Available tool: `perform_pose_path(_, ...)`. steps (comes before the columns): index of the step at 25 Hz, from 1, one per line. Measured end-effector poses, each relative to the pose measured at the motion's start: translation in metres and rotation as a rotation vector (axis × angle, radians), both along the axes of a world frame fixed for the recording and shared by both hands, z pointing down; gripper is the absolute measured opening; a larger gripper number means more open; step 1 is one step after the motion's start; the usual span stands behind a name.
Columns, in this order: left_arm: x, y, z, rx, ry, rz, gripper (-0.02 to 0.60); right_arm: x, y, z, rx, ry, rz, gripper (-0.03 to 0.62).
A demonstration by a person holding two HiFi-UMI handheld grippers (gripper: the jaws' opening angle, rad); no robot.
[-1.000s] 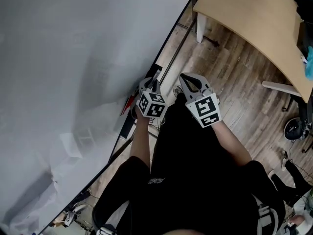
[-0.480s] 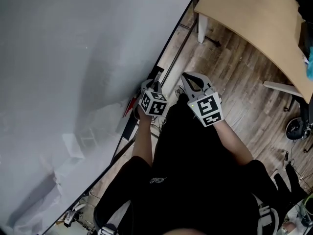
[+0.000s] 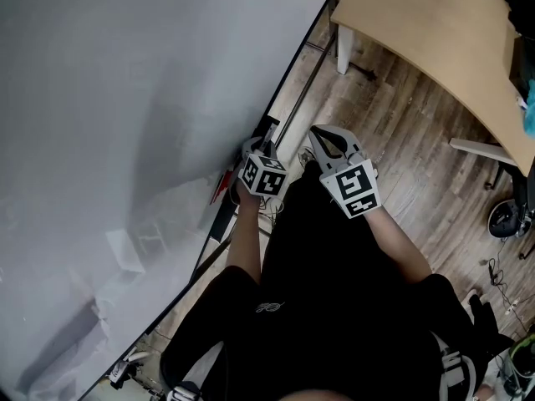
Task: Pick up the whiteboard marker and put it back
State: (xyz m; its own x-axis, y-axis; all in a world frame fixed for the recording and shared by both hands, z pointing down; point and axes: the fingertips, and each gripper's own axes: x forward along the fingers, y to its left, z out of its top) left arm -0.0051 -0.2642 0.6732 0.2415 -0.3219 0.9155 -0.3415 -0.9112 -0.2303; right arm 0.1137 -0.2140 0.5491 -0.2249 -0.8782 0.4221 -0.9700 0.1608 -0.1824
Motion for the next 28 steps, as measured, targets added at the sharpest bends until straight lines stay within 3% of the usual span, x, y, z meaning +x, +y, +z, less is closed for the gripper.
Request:
perform_pose_path(23,-0.001,-0.001,-0.004,0.015,-0.007,-0.026,0.069,0.001,-0.006,-0.004,-0.001,0.009,-0.005,0.003)
perform_pose_path(28,0.001,-0.006,-0.024,0.054,0.063,-0.063,0.069,-0.001,-0.013,-0.001,-0.011,0.019,-0.019,0.003)
